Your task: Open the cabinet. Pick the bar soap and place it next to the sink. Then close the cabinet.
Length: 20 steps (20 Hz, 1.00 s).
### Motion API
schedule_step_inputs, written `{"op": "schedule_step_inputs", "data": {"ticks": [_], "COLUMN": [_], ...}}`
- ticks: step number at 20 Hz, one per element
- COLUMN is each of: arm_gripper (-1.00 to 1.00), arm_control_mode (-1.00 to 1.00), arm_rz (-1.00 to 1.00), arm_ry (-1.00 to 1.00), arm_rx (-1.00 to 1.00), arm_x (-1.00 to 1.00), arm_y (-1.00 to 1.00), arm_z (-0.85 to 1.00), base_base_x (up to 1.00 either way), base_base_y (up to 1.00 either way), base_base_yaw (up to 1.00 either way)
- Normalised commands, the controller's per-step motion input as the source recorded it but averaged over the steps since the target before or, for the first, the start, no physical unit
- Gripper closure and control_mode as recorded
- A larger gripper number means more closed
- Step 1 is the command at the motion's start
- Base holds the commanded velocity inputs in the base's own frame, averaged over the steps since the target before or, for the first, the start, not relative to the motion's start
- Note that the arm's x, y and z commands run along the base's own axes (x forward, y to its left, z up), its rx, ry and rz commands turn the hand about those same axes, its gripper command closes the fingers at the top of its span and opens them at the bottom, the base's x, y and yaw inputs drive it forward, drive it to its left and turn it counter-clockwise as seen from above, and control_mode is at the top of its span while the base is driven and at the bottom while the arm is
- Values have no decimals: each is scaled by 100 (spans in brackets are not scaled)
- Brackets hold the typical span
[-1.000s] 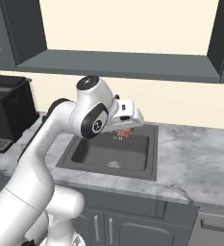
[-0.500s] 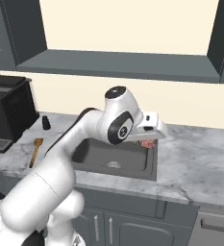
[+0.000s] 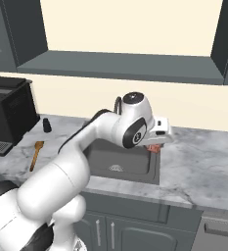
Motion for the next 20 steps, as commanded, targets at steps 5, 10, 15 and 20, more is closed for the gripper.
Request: {"op": "schedule_step_inputs", "data": {"ticks": [5, 10, 15, 20], "arm_gripper": [100, 100, 100, 100], "arm_control_mode": [-100, -100, -100, -100], "arm_rz": [9, 5, 5, 3], "arm_ry": [4, 9, 11, 6], "arm_rx": [0, 0, 2, 10], "arm_x": [38, 35, 23, 20], "arm_y": [-21, -26, -16, -12], "arm_z": [-33, -41, -26, -10], "base_base_x": [0, 0, 0, 0], "base_base_y": [0, 0, 0, 0], "base_base_yaw": [0, 0, 0, 0]}}
